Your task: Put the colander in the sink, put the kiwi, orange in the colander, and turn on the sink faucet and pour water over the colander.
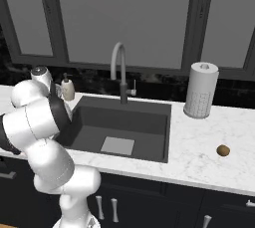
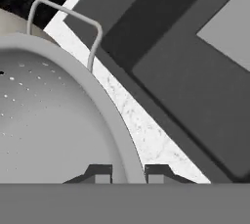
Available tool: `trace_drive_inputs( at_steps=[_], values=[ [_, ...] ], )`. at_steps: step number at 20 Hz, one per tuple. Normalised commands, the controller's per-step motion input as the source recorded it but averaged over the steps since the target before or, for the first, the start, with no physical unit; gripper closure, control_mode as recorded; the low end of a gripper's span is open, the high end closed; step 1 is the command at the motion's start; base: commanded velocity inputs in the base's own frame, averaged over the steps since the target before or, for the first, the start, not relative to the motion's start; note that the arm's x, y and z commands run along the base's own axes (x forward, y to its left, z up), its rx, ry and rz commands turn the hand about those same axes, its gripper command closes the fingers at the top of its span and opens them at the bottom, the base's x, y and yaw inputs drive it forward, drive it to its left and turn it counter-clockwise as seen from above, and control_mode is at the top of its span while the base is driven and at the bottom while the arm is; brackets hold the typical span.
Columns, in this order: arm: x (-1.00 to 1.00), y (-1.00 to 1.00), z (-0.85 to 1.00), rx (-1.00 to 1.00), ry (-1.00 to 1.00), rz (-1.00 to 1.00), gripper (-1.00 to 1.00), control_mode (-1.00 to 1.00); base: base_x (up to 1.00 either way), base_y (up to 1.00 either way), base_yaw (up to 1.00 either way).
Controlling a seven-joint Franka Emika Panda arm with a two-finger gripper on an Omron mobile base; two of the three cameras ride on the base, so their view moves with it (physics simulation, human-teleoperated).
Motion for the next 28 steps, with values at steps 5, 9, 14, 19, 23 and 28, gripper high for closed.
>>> trace_drive_inputs(
  at_steps=[5,9,14,19,23,28],
  values=[
    [-0.66,-0.75,0.18,0.0,0.0,-0.48,1.0,-1.0,0.0,0.0,0.0],
    [-0.33,-0.74,0.03,0.0,0.09,-0.63,1.0,-1.0,0.0,0.0,0.0],
    [-0.13,-0.65,0.0,0.01,0.08,-0.5,1.0,-1.0,0.0,0.0,0.0],
    [0.0,-0.32,0.0,0.04,0.03,-0.17,1.0,-1.0,0.0,0.0,0.0],
    [0.0,-0.23,-0.02,0.02,0.03,-0.11,1.0,-1.0,0.0,0.0,0.0],
    [0.0,-0.2,-0.13,0.0,0.09,-0.23,1.0,-1.0,0.0,0.0,0.0]
  ],
)
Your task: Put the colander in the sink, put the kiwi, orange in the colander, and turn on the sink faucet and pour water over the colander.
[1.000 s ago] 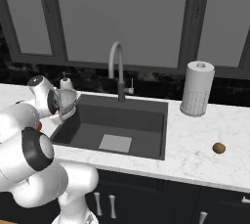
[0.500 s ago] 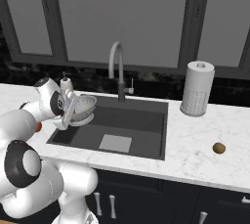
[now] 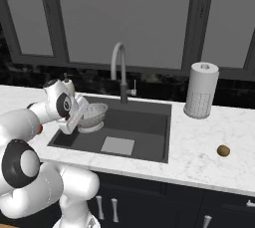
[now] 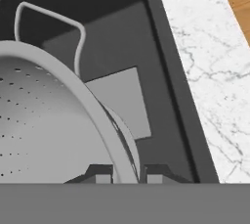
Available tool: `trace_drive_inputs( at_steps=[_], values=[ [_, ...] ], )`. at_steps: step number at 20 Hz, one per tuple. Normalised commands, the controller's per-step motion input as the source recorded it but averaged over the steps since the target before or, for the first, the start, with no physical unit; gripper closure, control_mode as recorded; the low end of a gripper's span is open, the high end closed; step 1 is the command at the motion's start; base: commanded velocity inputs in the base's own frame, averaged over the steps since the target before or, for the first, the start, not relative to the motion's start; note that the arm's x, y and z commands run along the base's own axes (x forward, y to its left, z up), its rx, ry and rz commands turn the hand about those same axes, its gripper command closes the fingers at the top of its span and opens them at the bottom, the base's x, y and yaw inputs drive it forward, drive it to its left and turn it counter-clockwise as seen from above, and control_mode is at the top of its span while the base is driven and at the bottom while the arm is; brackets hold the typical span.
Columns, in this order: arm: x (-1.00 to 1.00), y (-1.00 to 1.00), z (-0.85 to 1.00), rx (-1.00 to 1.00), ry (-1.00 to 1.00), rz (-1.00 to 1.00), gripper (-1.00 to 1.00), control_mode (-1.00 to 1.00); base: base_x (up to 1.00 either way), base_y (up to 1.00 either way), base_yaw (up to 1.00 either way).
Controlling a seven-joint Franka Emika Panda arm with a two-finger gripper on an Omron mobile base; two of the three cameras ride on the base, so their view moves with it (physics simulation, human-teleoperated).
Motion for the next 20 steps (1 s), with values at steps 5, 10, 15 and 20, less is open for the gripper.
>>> trace_drive_inputs(
  at_steps=[5,10,15,20],
  values=[
    [0.0,-0.03,-0.31,0.0,0.07,-0.21,1.0,-1.0,0.0,0.0,0.0],
    [0.01,0.0,-0.43,0.0,0.02,-0.14,1.0,-1.0,0.0,0.0,0.0],
    [0.01,0.0,-0.41,0.0,0.01,-0.14,1.0,-1.0,0.0,0.0,0.0],
    [0.0,0.0,-0.36,0.0,0.0,-0.12,1.0,-1.0,0.0,0.0,0.0]
  ],
)
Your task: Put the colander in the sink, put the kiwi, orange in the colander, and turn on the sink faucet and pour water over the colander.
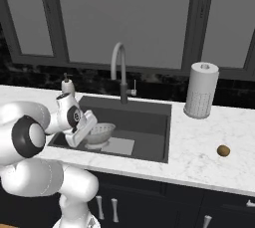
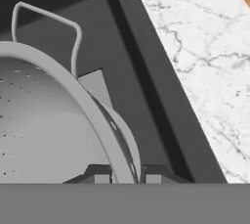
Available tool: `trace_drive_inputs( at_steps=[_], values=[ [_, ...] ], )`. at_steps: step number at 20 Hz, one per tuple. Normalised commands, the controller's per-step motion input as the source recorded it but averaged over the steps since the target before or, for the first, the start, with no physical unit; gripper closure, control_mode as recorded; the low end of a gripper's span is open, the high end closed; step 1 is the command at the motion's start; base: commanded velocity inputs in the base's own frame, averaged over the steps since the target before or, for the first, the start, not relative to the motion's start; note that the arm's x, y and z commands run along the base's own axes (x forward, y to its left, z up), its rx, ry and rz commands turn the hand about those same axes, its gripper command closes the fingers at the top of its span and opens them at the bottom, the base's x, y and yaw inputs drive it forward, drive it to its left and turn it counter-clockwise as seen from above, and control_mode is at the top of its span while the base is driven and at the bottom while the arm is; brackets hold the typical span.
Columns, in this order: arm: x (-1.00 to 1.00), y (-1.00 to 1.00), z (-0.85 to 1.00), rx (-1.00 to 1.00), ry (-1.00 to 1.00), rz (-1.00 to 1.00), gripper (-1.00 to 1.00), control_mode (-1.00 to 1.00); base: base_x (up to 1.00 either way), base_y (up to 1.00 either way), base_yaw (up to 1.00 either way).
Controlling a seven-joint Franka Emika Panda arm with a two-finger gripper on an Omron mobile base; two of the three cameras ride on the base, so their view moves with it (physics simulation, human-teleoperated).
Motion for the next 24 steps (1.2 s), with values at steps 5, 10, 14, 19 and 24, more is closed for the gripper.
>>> trace_drive_inputs(
  at_steps=[5,10,14,19,24],
  values=[
    [0.02,0.0,-0.34,0.0,0.0,-0.09,1.0,-1.0,0.0,0.0,0.0],
    [0.2,0.0,-0.2,-0.01,0.0,-0.09,1.0,-1.0,0.0,0.0,0.0],
    [0.16,0.0,-0.21,0.0,0.0,-0.06,1.0,-1.0,0.0,0.0,0.0],
    [0.43,0.0,-0.04,0.0,0.0,-0.08,1.0,-1.0,0.0,0.0,0.0],
    [0.27,-0.01,0.0,0.0,-0.03,-0.07,1.0,-1.0,0.0,0.0,0.0]
  ],
)
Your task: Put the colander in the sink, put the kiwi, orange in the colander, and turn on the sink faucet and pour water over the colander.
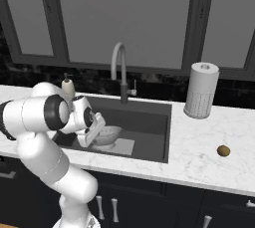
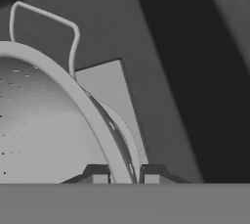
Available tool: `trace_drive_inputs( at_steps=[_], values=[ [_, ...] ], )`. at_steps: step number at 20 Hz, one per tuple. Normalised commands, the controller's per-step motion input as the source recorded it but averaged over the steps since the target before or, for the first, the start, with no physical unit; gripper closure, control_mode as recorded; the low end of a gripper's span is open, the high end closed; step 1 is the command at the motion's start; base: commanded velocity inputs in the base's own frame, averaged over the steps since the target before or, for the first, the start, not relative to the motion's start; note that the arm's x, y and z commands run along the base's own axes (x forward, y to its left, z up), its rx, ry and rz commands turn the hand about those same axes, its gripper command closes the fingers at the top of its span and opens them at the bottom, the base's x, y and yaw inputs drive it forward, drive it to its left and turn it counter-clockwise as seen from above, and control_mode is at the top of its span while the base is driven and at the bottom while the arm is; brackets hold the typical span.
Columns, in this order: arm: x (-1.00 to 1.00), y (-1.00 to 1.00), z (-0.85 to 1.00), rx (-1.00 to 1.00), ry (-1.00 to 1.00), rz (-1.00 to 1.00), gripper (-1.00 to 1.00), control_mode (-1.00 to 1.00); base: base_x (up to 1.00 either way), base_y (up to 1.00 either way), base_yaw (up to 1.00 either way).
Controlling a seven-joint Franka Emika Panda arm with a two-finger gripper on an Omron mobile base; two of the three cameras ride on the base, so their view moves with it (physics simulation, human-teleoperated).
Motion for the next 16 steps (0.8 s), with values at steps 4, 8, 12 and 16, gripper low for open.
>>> trace_drive_inputs(
  at_steps=[4,8,12,16],
  values=[
    [0.18,-0.03,0.0,0.0,-0.08,-0.07,1.0,-1.0,0.0,0.0,0.0],
    [0.25,-0.01,0.0,0.0,-0.1,-0.09,1.0,-1.0,0.0,0.0,0.0],
    [0.41,-0.03,0.0,0.0,-0.06,-0.11,1.0,-1.0,0.0,0.0,0.0],
    [0.35,0.0,-0.04,0.0,-0.11,-0.13,1.0,-1.0,0.0,0.0,0.0]
  ],
)
